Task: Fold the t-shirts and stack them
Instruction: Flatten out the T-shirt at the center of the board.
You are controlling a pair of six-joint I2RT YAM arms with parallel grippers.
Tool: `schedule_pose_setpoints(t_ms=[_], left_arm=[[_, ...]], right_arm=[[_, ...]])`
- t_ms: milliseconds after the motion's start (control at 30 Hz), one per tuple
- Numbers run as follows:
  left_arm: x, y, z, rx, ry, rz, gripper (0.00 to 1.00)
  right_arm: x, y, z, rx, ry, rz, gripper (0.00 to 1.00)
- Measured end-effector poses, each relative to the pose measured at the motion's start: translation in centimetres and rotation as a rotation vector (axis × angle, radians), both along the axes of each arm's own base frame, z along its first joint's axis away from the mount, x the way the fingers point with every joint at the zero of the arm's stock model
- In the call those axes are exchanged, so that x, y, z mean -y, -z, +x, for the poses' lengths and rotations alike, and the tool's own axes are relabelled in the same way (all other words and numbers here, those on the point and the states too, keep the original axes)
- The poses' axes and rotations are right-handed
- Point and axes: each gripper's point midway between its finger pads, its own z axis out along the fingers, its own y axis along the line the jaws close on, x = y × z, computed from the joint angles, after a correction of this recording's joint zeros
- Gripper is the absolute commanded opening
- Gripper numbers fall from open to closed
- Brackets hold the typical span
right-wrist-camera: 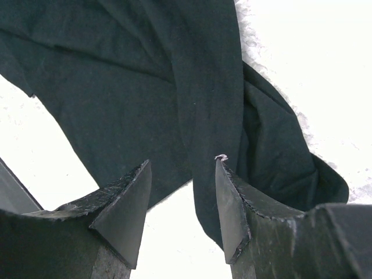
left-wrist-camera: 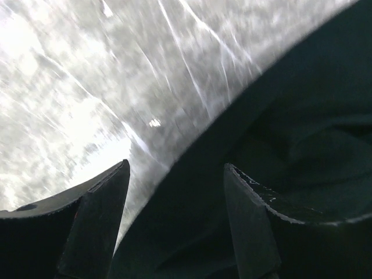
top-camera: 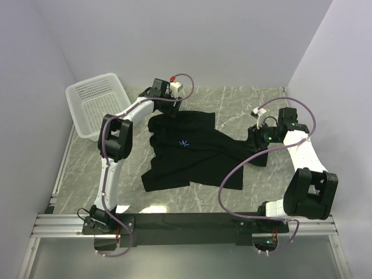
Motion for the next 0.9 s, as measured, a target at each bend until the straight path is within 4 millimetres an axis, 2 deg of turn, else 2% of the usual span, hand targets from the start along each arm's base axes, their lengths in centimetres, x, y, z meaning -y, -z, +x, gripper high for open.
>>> schedule_pose_setpoints(t_ms=[200,300,400,433,467,733,800,900], left_arm=[[-0.3,1.8,-1.3,-0.083,0.037,0.010,0.66],[-0.6,3.1,-1.5,-0.116,0.040,0.015,0.56],[-0.8,2.8,-1.2,-0.121,0.030,0.002,0.32],[-0.9,2.8,-1.2,-0.123,0.024,-0.002,0.13],[-1.0,2.7,-1.1,-0.127,0.013,-0.007,0.02],[-2.1,2.3,0.1,-0.107,-0.117,-0.059,0.00],[-3.1,2.0,-0.1,-0.109,-0.172,-0.078,0.00],[-5.8,-0.4,0.6,-0.078,-0.276,-0.137,0.00]], right_arm=[[0.0,0.0,0.0,0.000,0.003,0.001,0.55],[0.0,0.0,0.1,-0.001,0.004,0.002,0.55],[0.0,0.0,0.1,0.000,0.005,0.002,0.55],[0.0,0.0,0.1,0.000,0.005,0.002,0.55],[0.0,0.0,0.1,0.000,0.004,0.003,0.55],[0.0,-0.1,0.1,0.004,0.005,0.001,0.55],[0.0,-0.2,0.1,0.007,0.006,-0.001,0.55],[0.3,-0.1,0.3,0.014,0.016,-0.014,0.55]])
